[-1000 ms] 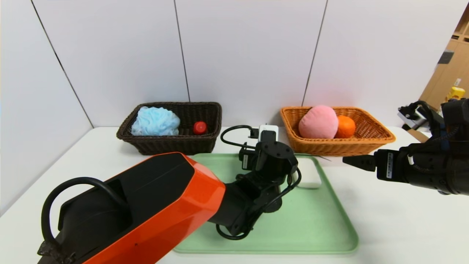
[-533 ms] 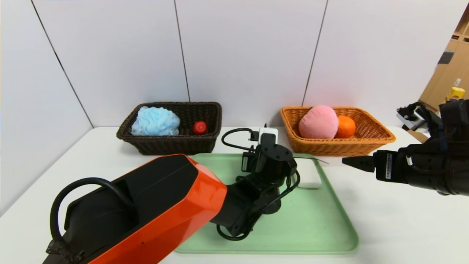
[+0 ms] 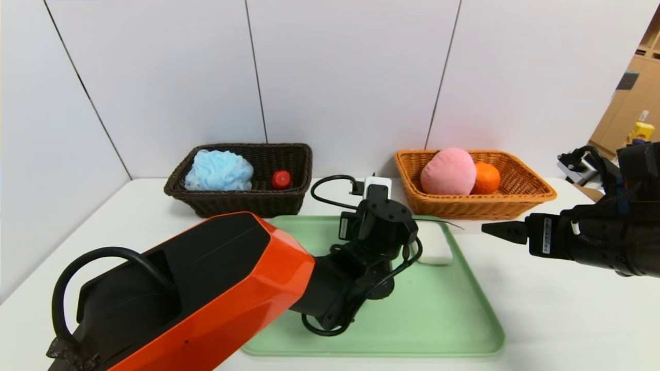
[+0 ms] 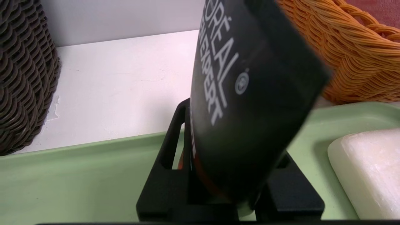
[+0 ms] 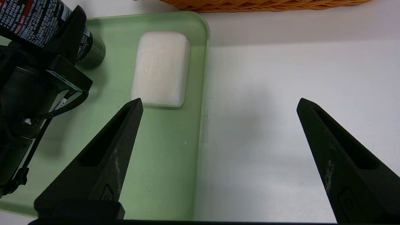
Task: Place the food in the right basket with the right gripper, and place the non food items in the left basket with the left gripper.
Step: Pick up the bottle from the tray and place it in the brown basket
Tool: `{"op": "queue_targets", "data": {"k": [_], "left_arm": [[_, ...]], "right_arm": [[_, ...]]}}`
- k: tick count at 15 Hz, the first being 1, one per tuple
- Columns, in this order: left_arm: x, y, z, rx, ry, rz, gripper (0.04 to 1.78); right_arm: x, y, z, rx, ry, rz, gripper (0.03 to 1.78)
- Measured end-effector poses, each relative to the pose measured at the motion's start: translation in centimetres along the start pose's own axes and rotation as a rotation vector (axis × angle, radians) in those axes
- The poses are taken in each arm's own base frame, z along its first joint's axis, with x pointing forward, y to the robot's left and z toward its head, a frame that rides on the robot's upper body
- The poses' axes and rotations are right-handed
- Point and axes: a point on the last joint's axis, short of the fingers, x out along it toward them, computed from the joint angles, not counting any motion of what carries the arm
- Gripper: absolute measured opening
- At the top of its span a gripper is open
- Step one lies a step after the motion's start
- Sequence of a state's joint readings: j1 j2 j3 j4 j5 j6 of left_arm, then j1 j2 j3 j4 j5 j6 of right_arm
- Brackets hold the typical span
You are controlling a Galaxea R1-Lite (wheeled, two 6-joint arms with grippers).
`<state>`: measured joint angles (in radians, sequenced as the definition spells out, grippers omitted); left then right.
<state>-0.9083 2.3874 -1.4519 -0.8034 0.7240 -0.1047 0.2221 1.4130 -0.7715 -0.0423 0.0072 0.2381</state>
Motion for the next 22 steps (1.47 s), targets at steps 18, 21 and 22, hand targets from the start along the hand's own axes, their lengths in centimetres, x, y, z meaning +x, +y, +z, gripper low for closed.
{"op": "queue_targets", "data": {"k": [18, 21, 22], "left_arm": [[-6.1, 17.9, 21.4, -0.024, 0.084, 0.020, 0.51], [-4.0, 21.6, 20.7, -0.055, 0.128, 0.019, 0.51], [-3.1, 22.2, 19.9, -0.056, 0.156, 0.026, 0.51]], "right_arm": [[0.5, 0.0, 0.0, -0.001, 0.000, 0.010, 1.70], [0.7, 0.0, 0.0, -0.001, 0.000, 0.013, 1.70], [0.8, 0.0, 0.0, -0.001, 0.002, 0.013, 1.70]]}}
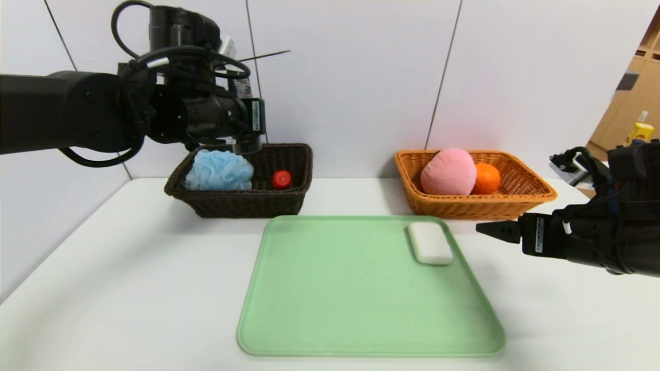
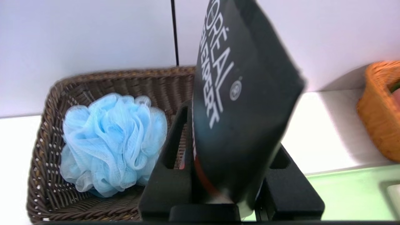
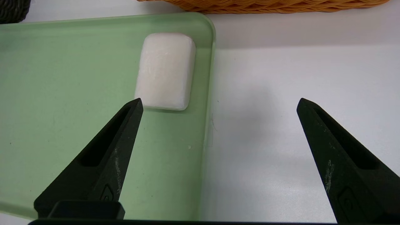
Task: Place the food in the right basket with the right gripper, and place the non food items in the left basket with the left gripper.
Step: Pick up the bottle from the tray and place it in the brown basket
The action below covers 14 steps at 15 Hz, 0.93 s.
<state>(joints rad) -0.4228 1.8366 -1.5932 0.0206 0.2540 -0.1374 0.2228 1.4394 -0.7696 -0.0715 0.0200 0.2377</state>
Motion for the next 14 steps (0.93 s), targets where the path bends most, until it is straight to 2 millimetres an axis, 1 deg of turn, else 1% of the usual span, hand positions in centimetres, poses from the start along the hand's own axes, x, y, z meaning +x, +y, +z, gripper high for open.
{"op": "queue_targets", "data": {"k": [3, 6, 11, 14], "left_arm": [[3.4, 1.2, -2.3, 0.005, 0.077, 0.047, 0.51], [5.8, 1.4, -3.9, 0.008, 0.110, 0.059, 0.50], [8.3, 1.2, -5.1, 0.012, 0.108, 0.058, 0.50], [9.6, 1.6, -6.3, 0.016, 0.138, 0.076, 0.50]], "right_arm": [[0.2, 0.0, -0.1, -0.002, 0.008, 0.000, 1.70], [0.4, 0.0, -0.1, 0.000, 0.014, -0.003, 1.70], [0.8, 0.0, -0.2, -0.008, 0.026, -0.005, 1.70], [1.0, 0.1, -0.3, -0.008, 0.033, -0.004, 1.70]]}}
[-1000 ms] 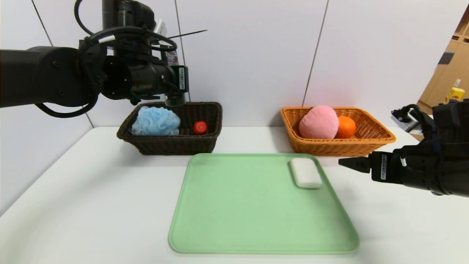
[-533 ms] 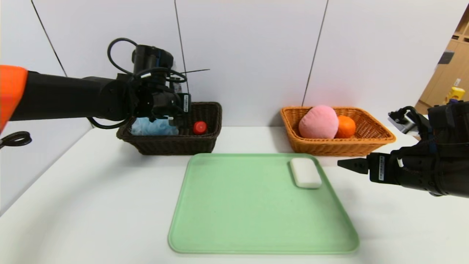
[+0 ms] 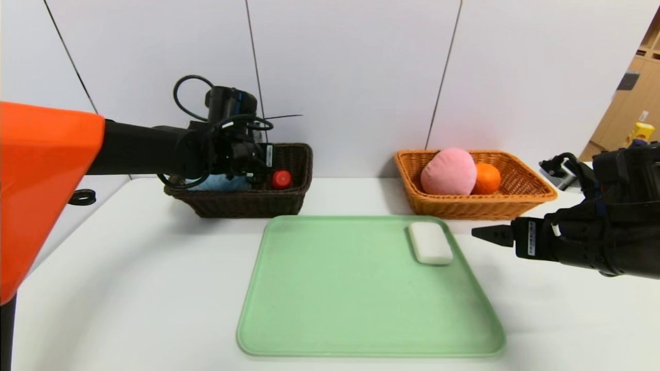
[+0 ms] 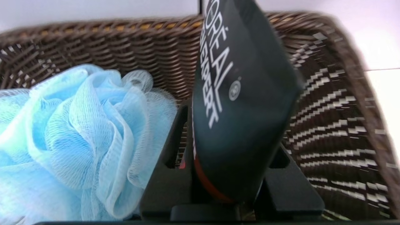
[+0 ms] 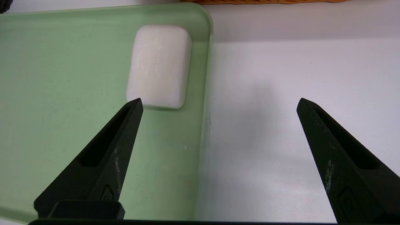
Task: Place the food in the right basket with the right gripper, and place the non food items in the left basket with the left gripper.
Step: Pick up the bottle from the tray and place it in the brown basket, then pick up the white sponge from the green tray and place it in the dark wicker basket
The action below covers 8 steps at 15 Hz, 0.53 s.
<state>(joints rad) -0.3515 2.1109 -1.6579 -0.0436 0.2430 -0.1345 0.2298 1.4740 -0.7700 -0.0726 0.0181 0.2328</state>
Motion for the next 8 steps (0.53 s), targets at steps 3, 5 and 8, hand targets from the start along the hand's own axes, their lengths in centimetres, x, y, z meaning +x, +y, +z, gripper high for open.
{"op": "queue_targets", "data": {"k": [3, 5, 8], "left_arm": [[1.2, 0.0, -0.7, 0.011, 0.018, 0.013, 0.66], [1.7, -0.1, -0.8, 0.012, 0.017, 0.016, 0.90], [2.0, -0.1, -0.6, 0.009, 0.005, 0.039, 1.16]], "right_arm": [[0.2, 0.0, 0.0, 0.002, 0.005, -0.002, 1.70], [0.4, 0.0, -0.1, 0.003, 0.012, -0.003, 1.70], [0.6, 0.0, -0.1, 0.006, 0.016, -0.004, 1.70]]}}
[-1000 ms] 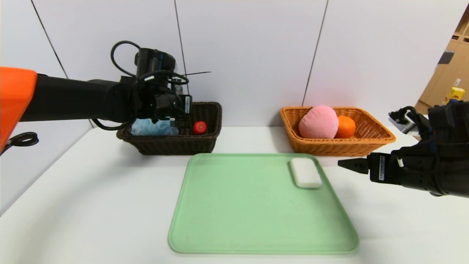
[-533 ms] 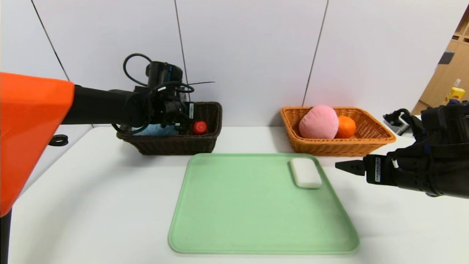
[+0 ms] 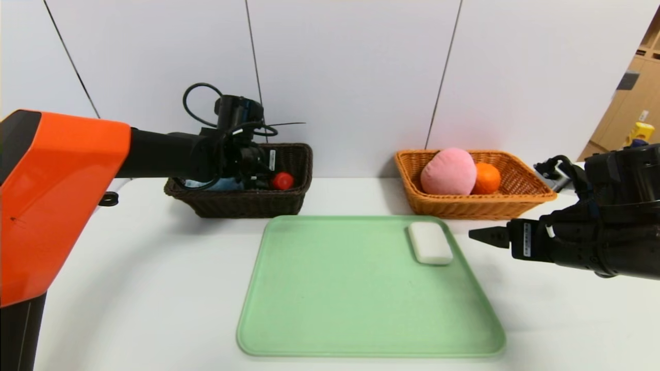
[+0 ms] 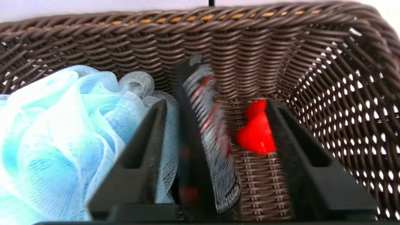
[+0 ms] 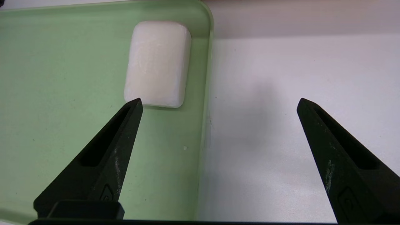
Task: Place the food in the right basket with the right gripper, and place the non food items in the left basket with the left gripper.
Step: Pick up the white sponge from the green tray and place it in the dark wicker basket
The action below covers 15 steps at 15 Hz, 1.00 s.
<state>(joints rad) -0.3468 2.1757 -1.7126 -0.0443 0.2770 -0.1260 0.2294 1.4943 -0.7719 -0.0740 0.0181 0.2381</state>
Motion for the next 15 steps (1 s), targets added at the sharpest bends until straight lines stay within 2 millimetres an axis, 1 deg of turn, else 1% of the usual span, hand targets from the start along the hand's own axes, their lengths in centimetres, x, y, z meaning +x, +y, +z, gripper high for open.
{"op": "queue_targets", "data": {"k": [1, 2, 3, 4, 5, 7, 8, 9, 11, 13, 15], "left_arm": [[-0.2, 0.0, 0.3, -0.003, -0.007, -0.001, 1.22], [-0.9, 0.0, 0.9, -0.007, -0.020, -0.005, 1.29], [-2.1, -0.1, 1.7, -0.011, -0.033, -0.014, 1.34], [-3.8, -0.5, 2.6, -0.013, -0.034, -0.034, 1.38], [-5.8, -1.4, 3.5, -0.020, -0.016, -0.069, 1.42], [-10.1, -3.9, 4.8, -0.059, 0.049, -0.152, 1.48], [-12.0, -5.2, 5.0, -0.078, 0.093, -0.188, 1.51], [-13.5, -6.6, 4.7, -0.083, 0.145, -0.220, 1.53], [-15.2, -9.5, 3.5, -0.061, 0.216, -0.260, 1.57], [-15.5, -12.4, 2.3, -0.053, 0.209, -0.275, 1.60], [-15.3, -15.0, 1.0, -0.037, 0.182, -0.272, 1.62]], "right_arm": [[0.0, 0.0, 0.0, 0.002, 0.000, 0.001, 1.71], [0.0, -0.1, 0.3, 0.006, -0.008, 0.001, 1.71], [-0.1, 0.0, 0.5, 0.007, -0.015, 0.000, 1.71], [-0.1, 0.0, 0.7, 0.008, -0.024, 0.000, 1.71], [-0.1, 0.0, 1.0, 0.008, -0.030, 0.000, 1.71], [0.0, 0.0, 1.2, 0.008, -0.030, -0.016, 1.71], [0.1, -0.2, 1.4, 0.011, -0.033, -0.024, 1.71], [0.2, -0.3, 1.6, 0.015, -0.037, -0.034, 1.71], [0.6, -0.8, 2.0, 0.023, -0.050, -0.071, 1.71], [0.7, -1.3, 2.1, 0.035, -0.053, -0.090, 1.71], [0.8, -1.8, 2.2, 0.049, -0.053, -0.110, 1.71]]}}
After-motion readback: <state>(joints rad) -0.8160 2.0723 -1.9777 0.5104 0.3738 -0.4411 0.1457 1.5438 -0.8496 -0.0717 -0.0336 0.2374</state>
